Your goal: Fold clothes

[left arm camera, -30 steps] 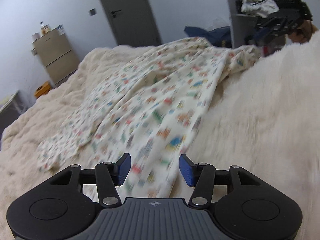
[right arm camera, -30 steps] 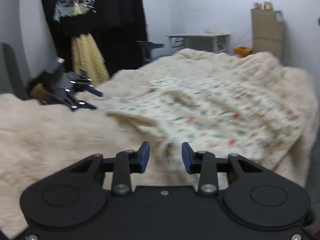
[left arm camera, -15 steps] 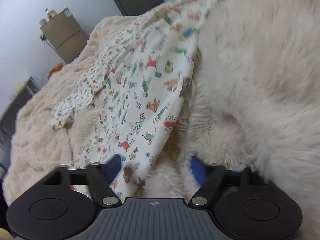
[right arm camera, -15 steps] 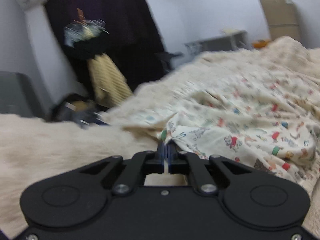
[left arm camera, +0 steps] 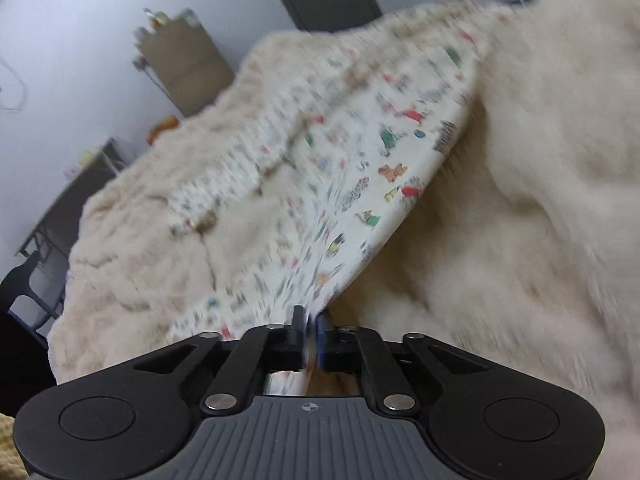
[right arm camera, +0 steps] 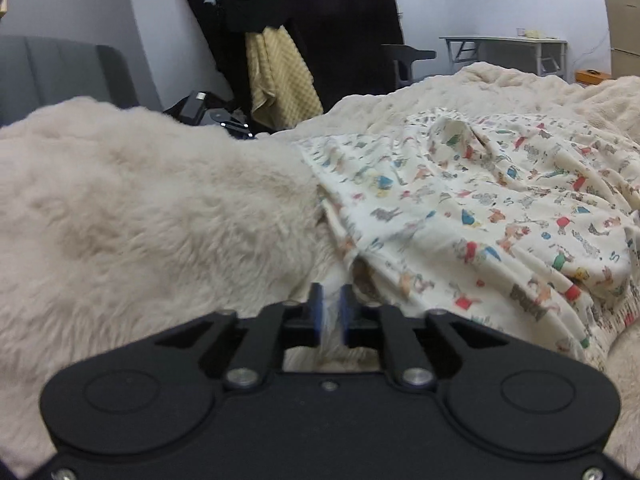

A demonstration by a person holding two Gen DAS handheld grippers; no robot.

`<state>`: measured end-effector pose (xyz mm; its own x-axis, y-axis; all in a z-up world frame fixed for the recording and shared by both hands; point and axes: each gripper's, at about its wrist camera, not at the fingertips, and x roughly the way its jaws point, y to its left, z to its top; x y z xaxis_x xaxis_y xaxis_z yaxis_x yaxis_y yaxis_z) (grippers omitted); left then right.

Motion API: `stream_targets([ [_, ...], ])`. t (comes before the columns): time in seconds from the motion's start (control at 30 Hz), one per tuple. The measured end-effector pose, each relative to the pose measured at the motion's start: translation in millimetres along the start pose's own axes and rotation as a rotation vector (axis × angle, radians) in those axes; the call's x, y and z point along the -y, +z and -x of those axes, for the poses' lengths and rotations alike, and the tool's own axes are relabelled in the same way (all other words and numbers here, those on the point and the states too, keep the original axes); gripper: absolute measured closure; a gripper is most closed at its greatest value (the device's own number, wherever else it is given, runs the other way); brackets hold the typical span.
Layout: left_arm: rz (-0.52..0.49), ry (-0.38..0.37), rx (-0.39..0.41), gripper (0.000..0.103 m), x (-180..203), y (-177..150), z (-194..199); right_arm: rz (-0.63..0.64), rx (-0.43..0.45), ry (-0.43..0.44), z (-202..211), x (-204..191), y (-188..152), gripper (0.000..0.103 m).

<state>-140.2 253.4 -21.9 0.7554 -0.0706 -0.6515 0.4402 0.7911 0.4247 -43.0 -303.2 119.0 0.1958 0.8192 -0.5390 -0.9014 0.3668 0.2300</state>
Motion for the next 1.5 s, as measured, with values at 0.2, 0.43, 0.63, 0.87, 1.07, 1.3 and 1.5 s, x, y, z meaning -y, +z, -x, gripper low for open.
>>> stream_targets([
  [0.2, 0.277, 0.033, 0.125, 0.032, -56.5, -11.9, 36.6, -0.132, 0.227, -0.095, 44.2, 22.0, 5.8, 0.044],
  [0.43, 0.604, 0.363, -0.081, 0.021, -101.7, 4.6, -12.3, -0.327, 0.223, -0.527, 17.1, 60.3, 9.3, 0.040],
  [0.63, 0.571, 0.423, -0.122, 0.018, -105.7, 29.9, -48.9, -0.341, 0.200, -0.571, -6.4, 63.6, 10.0, 0.039],
  [0.87, 0.536, 0.473, -0.146, 0.015, -111.2, 54.0, -82.3, -0.334, 0.147, -0.561, -29.2, 64.4, 6.1, 0.036],
  [1.07, 0.488, 0.464, -0.150, 0.010, -121.0, 73.8, -104.2, -0.327, 0.126, -0.566, -37.7, 66.4, 4.0, 0.035],
  [1.3, 1.004, -0.038, 0.071, 0.008, -199.0, 74.6, -186.0, -0.325, 0.134, -0.551, -40.9, 68.1, 1.3, 0.033],
  [1.5, 1.515, -0.082, 0.084, 0.034, -228.5, 56.1, -326.5, -0.334, 0.145, -0.484, -43.7, 81.4, -6.0, 0.033],
])
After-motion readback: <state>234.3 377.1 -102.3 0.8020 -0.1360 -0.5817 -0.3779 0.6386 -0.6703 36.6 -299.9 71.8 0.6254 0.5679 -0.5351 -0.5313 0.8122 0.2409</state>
